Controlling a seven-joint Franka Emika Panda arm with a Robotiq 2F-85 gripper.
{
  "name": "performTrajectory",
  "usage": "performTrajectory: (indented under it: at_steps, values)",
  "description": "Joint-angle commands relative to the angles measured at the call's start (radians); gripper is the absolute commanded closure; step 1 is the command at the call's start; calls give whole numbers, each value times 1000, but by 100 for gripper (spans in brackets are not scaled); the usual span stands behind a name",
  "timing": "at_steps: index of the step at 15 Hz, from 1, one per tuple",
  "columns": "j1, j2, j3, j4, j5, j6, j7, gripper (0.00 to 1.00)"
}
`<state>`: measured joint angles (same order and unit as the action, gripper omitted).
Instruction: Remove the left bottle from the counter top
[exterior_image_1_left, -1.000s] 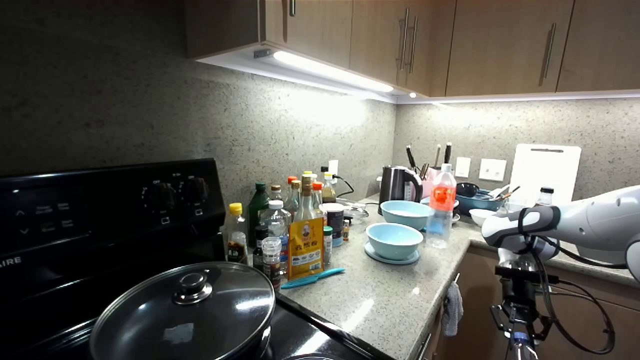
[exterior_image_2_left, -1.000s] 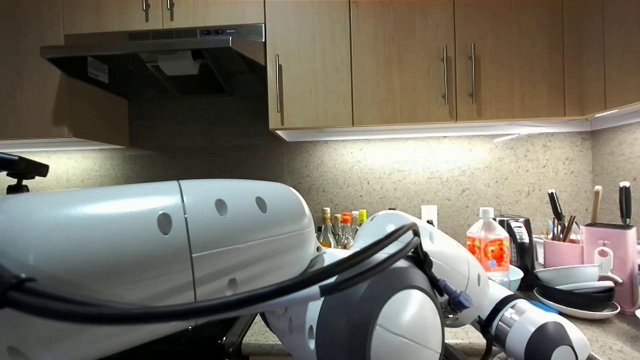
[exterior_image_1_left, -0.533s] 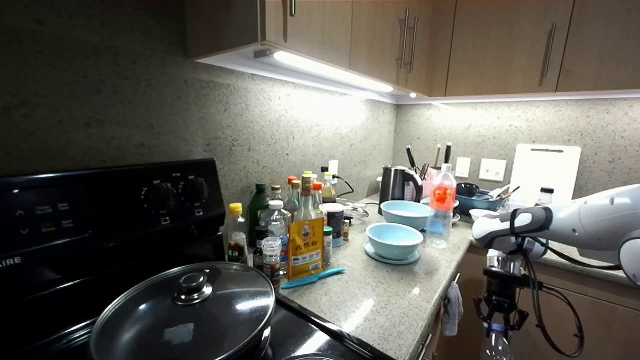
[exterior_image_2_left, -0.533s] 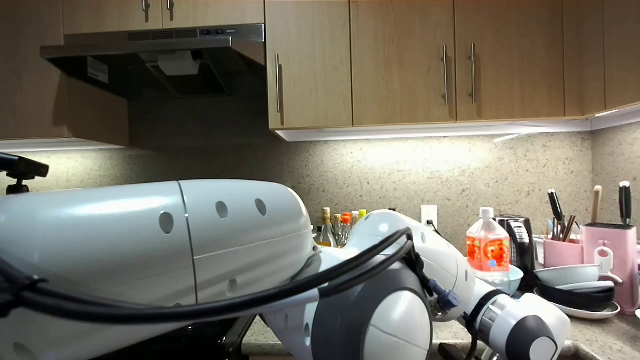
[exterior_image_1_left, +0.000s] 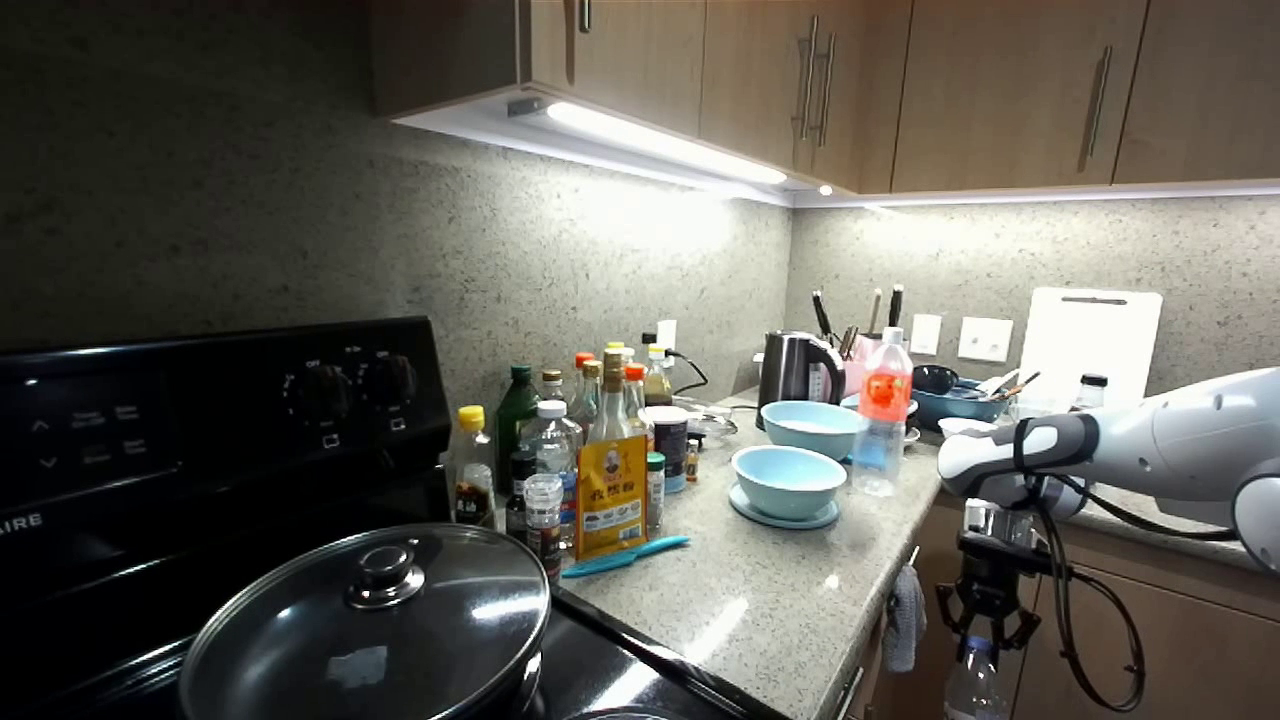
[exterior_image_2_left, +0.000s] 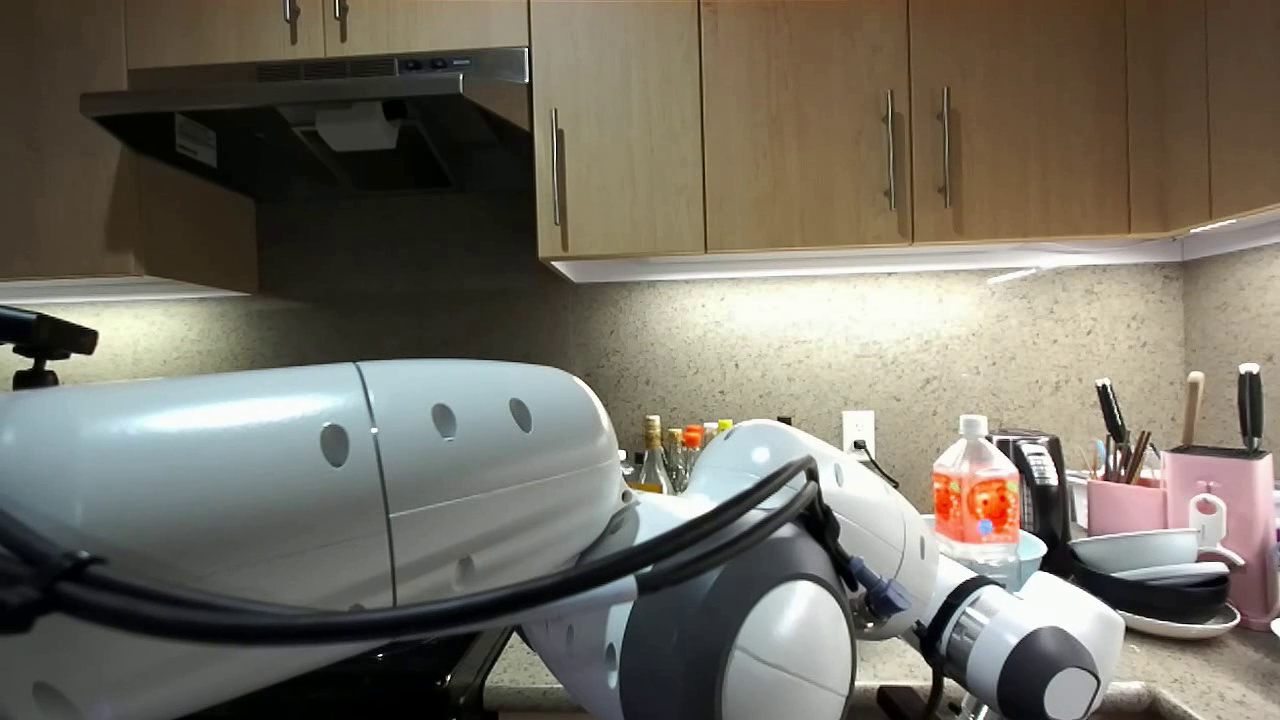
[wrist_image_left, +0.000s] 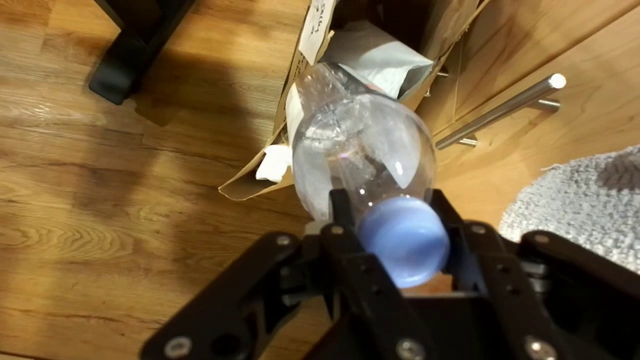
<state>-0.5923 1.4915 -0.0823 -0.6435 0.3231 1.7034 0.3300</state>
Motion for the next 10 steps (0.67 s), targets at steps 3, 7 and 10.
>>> performTrajectory:
  at_steps: [3, 7, 10]
  values:
    - [-15, 0, 53, 12, -9, -205, -55, 86]
    - [3, -1, 55, 5, -18, -336, -87, 86]
    - [8, -1, 51, 6, -16, -380, -89, 86]
